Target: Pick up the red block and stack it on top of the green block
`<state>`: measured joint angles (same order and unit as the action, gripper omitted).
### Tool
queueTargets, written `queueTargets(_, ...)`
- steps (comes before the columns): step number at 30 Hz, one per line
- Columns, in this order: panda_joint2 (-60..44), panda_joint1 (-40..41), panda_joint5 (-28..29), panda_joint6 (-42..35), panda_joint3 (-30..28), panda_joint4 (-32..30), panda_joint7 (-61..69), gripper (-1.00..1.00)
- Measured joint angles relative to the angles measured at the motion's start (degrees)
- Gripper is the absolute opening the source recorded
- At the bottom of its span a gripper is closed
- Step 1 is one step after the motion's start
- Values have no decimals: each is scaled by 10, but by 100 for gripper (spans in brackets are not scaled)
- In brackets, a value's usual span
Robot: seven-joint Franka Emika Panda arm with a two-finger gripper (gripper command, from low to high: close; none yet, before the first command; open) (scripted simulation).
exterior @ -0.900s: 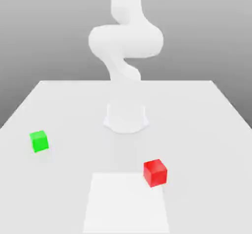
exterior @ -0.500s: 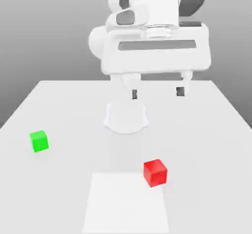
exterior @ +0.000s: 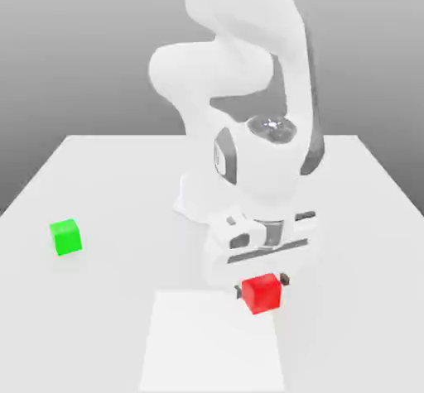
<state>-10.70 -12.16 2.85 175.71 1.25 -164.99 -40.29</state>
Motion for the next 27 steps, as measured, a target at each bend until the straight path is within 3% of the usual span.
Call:
queueTargets(5,2,1,2,-2,1,0,-2,-100)
queueTargets(13,151,9,-30,-130,7,-21,26,-100)
queueTargets(27,235,277,95,-207,-217,-16,157,-100)
